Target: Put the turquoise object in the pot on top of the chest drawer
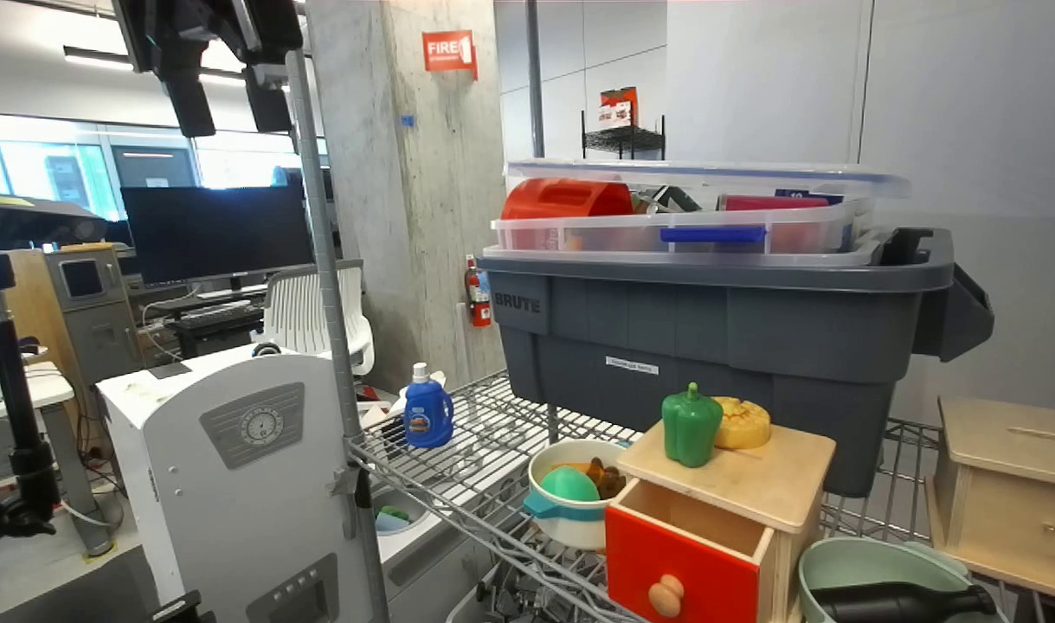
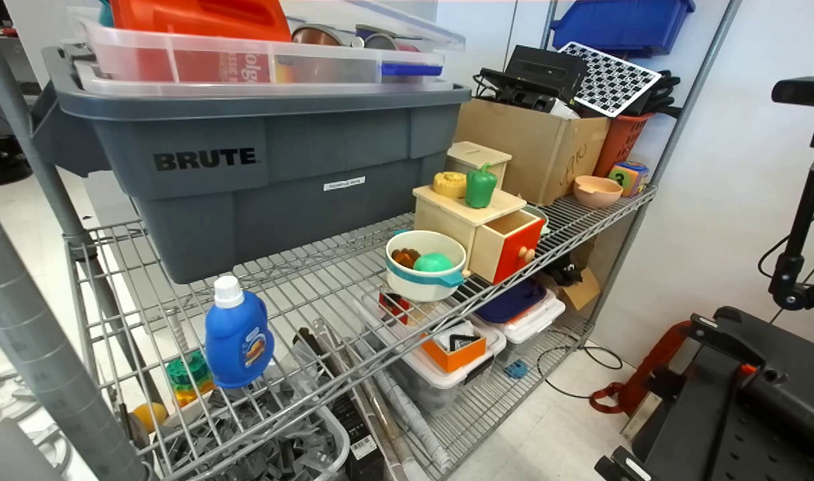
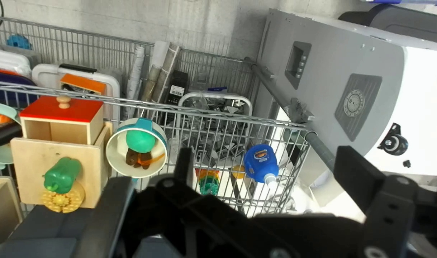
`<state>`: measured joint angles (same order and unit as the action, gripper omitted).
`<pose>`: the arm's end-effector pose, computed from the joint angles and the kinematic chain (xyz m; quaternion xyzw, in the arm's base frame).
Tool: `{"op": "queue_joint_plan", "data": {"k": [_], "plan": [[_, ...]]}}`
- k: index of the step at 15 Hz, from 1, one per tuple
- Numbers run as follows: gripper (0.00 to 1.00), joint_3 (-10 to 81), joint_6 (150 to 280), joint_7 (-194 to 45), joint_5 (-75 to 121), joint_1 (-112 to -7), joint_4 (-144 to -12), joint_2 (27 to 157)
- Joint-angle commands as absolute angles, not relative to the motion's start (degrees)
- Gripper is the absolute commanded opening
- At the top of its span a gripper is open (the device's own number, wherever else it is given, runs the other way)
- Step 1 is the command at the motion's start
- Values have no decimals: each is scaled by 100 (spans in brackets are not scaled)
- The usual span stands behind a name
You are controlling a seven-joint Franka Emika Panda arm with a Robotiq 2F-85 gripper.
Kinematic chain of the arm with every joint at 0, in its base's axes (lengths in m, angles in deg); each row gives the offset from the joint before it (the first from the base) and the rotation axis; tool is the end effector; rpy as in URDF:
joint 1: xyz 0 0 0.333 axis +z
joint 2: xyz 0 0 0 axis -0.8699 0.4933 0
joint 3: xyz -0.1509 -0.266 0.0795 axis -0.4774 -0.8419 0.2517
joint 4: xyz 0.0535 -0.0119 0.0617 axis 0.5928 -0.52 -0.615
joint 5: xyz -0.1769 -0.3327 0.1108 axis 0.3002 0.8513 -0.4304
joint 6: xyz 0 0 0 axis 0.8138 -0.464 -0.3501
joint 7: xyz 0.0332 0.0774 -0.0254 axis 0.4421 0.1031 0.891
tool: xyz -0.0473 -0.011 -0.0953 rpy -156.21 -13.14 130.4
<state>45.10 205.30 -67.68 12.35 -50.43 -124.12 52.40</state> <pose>0.4204 0.1253 0.4724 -0.9893 -0.1161 -0.0740 0.0483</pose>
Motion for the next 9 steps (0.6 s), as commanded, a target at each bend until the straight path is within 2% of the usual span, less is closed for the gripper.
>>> {"op": "queue_joint_plan", "data": {"k": [1,9], "plan": [[100,4509,20152,-6954,1430,-5261,-12292,5400],[100,4604,19609,-7749,2763,-5915,-12097,5356]]}}
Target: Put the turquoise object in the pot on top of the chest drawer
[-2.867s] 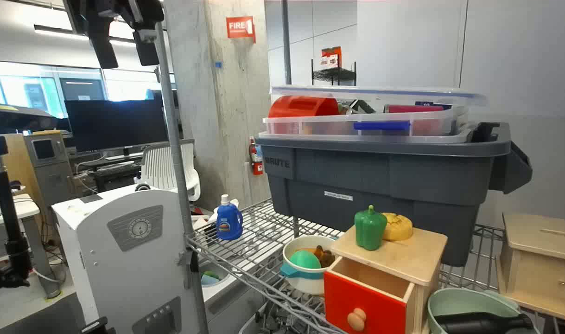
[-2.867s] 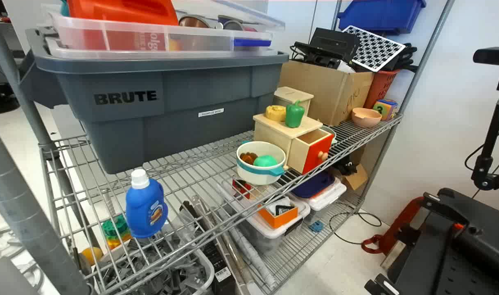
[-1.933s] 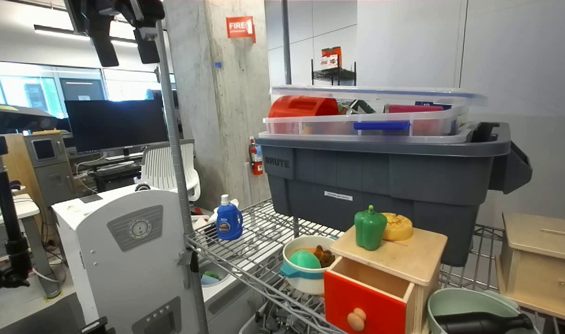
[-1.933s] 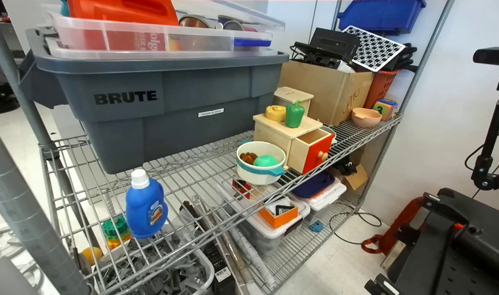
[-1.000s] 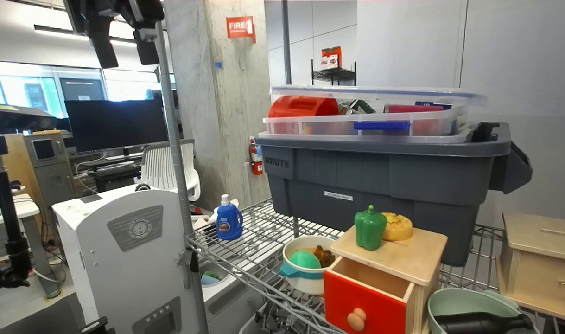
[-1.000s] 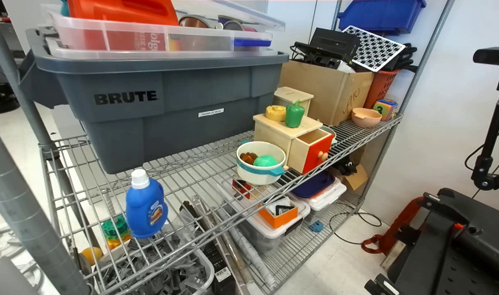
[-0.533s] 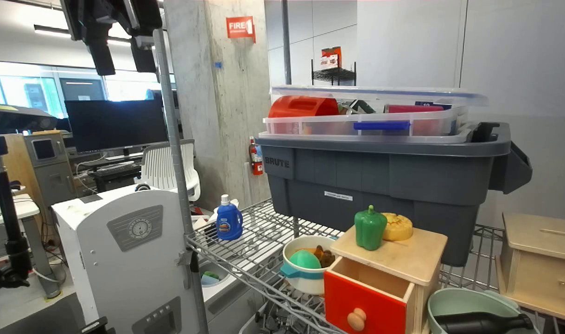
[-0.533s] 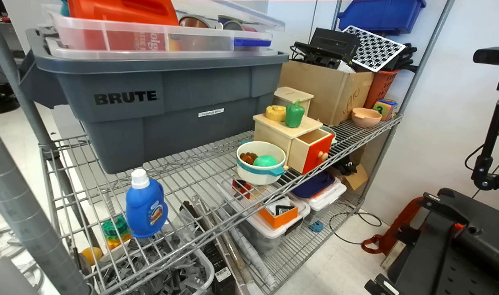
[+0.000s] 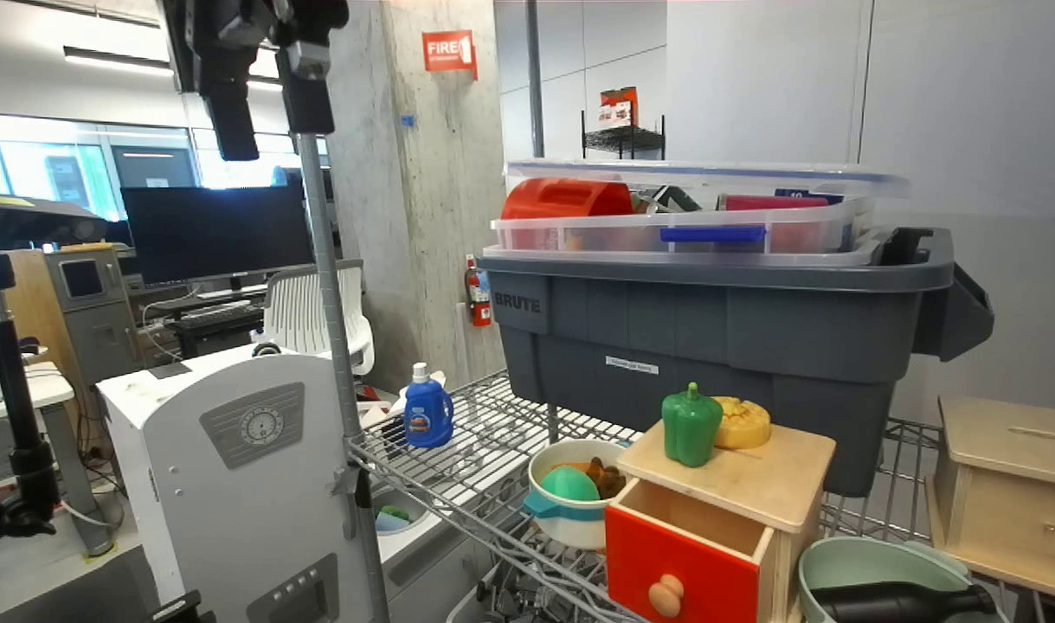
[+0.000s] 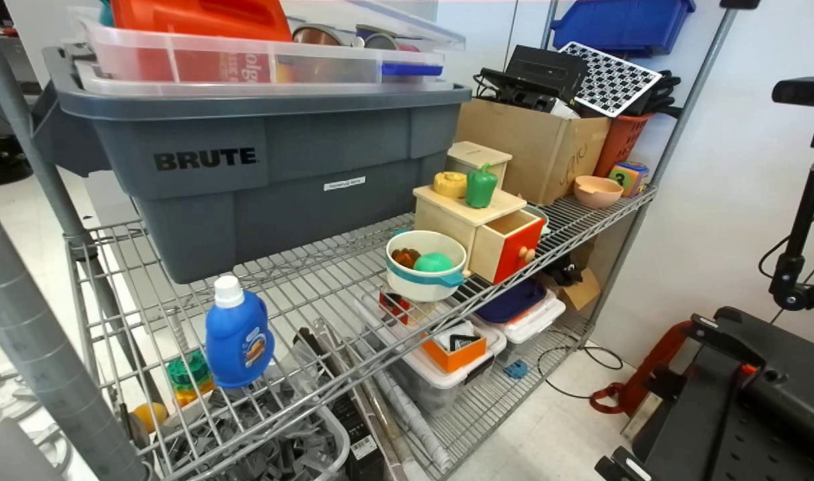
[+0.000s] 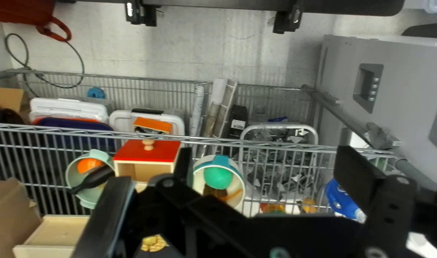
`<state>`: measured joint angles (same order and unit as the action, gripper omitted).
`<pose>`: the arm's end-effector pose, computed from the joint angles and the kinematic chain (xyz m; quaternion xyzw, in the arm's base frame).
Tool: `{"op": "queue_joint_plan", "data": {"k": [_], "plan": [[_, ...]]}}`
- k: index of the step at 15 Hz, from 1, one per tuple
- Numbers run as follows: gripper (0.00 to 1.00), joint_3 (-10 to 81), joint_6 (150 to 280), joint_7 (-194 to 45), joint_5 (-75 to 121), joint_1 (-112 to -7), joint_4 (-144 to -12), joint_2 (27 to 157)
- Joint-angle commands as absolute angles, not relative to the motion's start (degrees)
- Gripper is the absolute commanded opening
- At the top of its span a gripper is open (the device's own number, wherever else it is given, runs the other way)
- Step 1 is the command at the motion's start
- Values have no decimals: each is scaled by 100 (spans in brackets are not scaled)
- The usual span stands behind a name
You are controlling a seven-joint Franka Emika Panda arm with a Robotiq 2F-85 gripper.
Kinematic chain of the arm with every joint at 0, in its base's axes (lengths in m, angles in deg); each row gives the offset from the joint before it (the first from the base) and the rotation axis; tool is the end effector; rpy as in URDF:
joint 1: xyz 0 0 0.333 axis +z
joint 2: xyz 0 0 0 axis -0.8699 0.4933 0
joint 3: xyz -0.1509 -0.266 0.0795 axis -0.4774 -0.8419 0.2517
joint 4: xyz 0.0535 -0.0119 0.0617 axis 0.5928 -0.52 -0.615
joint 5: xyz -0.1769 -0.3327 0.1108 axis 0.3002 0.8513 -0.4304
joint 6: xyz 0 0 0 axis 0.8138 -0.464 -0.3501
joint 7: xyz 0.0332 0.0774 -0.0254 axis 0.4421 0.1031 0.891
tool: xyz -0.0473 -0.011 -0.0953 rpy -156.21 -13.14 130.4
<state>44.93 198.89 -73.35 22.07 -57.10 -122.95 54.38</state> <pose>0.4308 0.0666 0.4562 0.9982 0.0491 0.0190 0.0304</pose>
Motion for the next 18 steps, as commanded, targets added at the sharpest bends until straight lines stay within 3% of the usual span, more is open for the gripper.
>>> {"op": "queue_joint_plan", "data": {"k": [1,18], "plan": [[100,4599,19597,-7782,2920,-5939,-12063,5329],[100,4075,19832,-5855,1421,-5558,-12017,5494]]}}
